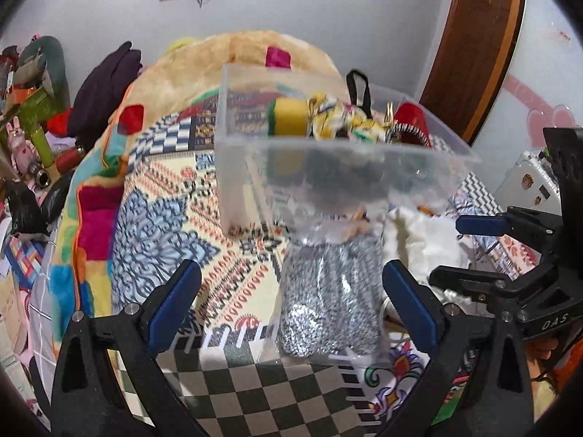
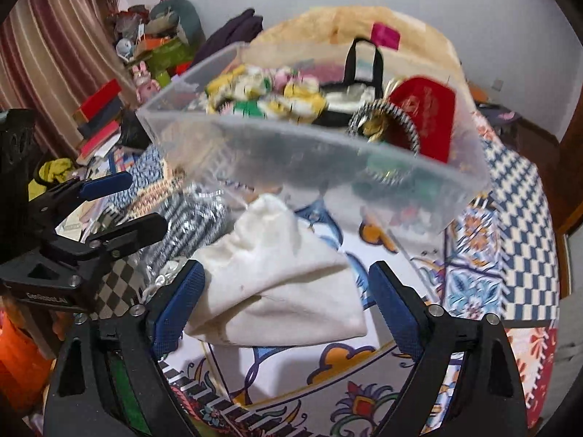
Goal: Organize soft objects
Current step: 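Grasp the silver sparkly item with the left tool while the right tool grasps the white cloth, then drop the silver item and white cloth into the box by opening both tools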
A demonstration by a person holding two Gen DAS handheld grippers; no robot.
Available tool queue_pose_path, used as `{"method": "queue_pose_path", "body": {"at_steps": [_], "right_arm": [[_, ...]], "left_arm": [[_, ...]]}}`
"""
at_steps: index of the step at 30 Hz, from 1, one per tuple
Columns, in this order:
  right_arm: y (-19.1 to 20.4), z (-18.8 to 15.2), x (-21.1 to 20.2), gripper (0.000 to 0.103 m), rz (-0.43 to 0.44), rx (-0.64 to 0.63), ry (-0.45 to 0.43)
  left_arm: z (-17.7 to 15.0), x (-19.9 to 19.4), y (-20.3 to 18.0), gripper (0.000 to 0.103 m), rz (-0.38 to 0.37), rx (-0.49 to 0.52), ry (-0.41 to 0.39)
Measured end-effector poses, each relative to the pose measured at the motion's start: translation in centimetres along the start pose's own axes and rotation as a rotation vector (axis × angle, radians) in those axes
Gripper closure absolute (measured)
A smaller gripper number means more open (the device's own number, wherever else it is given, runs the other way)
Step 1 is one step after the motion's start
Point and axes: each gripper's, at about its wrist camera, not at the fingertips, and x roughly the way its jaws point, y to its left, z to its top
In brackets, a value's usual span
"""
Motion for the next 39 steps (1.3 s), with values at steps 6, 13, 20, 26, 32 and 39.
{"method": "queue_pose_path", "body": {"at_steps": [6, 13, 20, 26, 32, 39], "right_arm": [[-0.1, -0.4, 0.5, 0.048, 0.039, 0.005, 0.032], [0.2, -0.6, 0.0, 0.088, 0.04, -0.023, 0.018], [1.0, -0.7, -1.8, 0.092, 0.005, -0.061, -0.04], [0.4, 0.2, -4.5, 0.092, -0.002, -0.047, -0.125], [-0.3, 1.6, -7.5, 0.092, -0.017, -0.027, -0.229], [-0.9, 4.2, -10.0, 0.092, -0.042, 0.007, -0.355]], "left_arm": [[-0.6, 0.7, -0.6, 0.02, -0.027, 0.015, 0.024], [-0.9, 0.6, -2.0, 0.054, -0.063, 0.06, 0.016], [-0.7, -0.4, -2.5, 0.079, -0.067, 0.072, -0.019], [-0.1, -2.7, -2.3, 0.082, -0.072, 0.064, -0.078], [1.7, -6.2, -2.1, 0.082, -0.061, 0.064, -0.192], [5.2, -9.2, -1.8, 0.082, -0.024, 0.049, -0.337]]}}
